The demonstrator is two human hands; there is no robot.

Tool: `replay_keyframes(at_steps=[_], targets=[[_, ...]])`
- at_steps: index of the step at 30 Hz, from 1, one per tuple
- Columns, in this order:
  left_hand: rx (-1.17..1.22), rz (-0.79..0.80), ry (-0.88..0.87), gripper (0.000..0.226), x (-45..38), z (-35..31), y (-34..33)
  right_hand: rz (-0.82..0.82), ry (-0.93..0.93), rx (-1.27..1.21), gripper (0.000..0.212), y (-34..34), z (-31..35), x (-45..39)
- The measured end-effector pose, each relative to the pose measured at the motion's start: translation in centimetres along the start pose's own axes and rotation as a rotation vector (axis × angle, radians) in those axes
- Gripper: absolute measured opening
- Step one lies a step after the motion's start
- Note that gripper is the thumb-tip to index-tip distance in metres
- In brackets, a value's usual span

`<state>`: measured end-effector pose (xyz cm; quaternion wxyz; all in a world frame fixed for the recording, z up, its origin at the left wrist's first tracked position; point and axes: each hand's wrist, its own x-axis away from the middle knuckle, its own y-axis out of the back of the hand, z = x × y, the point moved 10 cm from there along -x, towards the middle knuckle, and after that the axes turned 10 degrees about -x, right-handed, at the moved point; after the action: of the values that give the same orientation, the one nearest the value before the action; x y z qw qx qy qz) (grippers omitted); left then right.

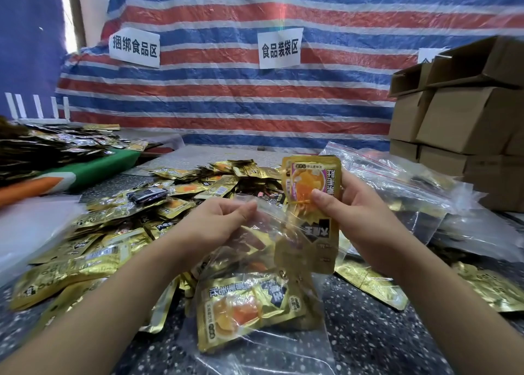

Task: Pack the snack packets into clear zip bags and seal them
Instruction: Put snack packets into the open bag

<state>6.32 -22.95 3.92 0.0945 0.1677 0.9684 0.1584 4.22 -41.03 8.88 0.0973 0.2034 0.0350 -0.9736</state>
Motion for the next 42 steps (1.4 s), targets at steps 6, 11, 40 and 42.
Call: replay_keyframes(at_steps=[6, 11, 40, 42], targets=[[-0.025, -0.028, -0.015, 0.038, 0.1, -0.3, -0.5, 0.115, 0.002, -0.016, 0.043, -1.6, 0.1, 0.5], [0.046, -0.015, -0.028, 0.044, 0.2, -0.7, -1.0, 0.162, -0.048, 0.08, 0.032, -1.9, 0.1, 0.7], [0.032, 0.03, -0.111, 0.059, 0.7, -1.6, -3.0, 0.333, -0.313, 0.444, 0.015, -2.2, -1.9, 1.7], [0.019, 0.035, -0.093, 0.063, 0.7, -1.4, -3.2, 0.335, -0.319, 0.495, 0.011, -2.2, -2.1, 1.7]])
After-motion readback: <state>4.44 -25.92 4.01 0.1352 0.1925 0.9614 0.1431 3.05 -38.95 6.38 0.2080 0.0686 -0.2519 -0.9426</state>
